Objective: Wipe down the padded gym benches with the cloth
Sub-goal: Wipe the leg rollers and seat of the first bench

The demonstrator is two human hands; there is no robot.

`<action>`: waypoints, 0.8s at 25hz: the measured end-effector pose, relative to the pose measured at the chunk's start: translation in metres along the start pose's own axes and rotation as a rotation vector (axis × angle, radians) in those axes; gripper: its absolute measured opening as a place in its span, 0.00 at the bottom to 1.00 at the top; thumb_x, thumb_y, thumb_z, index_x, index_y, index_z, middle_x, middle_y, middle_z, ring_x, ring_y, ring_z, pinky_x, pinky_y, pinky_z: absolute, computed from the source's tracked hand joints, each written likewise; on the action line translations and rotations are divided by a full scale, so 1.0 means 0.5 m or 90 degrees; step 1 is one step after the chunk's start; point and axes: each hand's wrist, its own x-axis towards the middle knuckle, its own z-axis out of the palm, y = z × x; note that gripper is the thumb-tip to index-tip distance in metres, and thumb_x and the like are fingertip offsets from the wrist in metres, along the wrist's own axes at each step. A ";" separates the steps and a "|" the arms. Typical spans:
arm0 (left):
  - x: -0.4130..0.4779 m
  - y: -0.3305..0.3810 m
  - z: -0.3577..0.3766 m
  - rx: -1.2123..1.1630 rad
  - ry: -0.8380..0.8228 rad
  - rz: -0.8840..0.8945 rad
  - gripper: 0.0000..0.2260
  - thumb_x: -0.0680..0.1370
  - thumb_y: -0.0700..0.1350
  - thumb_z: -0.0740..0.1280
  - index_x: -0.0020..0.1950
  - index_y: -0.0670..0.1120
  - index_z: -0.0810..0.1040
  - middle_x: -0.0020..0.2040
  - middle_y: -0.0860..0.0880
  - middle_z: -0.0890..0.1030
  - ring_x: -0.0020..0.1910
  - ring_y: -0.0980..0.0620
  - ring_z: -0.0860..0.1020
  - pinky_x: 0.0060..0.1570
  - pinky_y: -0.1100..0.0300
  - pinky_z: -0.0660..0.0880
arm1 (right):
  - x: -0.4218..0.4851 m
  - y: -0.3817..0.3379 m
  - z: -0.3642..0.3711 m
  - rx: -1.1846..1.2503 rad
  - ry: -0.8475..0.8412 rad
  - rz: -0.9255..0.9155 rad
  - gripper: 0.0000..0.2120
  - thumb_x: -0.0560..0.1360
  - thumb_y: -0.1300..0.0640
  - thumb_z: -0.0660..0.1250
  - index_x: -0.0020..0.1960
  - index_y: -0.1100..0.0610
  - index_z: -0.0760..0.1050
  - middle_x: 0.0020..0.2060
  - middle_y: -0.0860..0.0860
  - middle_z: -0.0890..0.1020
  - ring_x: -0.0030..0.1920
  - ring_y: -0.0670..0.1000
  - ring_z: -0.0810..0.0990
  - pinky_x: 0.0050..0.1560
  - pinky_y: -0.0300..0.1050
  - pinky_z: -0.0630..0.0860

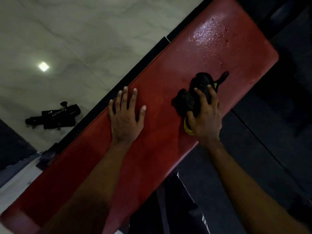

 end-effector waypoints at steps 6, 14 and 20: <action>0.028 0.099 0.008 -0.057 -0.010 -0.173 0.32 0.80 0.65 0.57 0.81 0.51 0.59 0.80 0.42 0.59 0.80 0.39 0.52 0.75 0.33 0.45 | -0.188 -0.001 0.030 0.018 -0.036 -0.032 0.39 0.68 0.52 0.76 0.77 0.45 0.67 0.79 0.50 0.60 0.68 0.63 0.69 0.62 0.63 0.74; 0.019 0.114 0.027 0.026 -0.014 -0.103 0.33 0.82 0.64 0.53 0.82 0.48 0.54 0.82 0.46 0.55 0.81 0.44 0.50 0.74 0.33 0.44 | -0.035 0.112 -0.020 0.113 0.081 0.134 0.33 0.72 0.52 0.69 0.76 0.49 0.66 0.78 0.54 0.61 0.69 0.63 0.68 0.66 0.58 0.70; 0.069 0.176 0.021 -0.052 -0.004 -0.246 0.41 0.74 0.72 0.61 0.81 0.51 0.58 0.80 0.45 0.59 0.80 0.42 0.53 0.74 0.34 0.45 | -0.224 0.051 0.047 0.350 0.106 0.278 0.35 0.76 0.60 0.68 0.80 0.50 0.60 0.80 0.51 0.53 0.80 0.53 0.53 0.75 0.62 0.64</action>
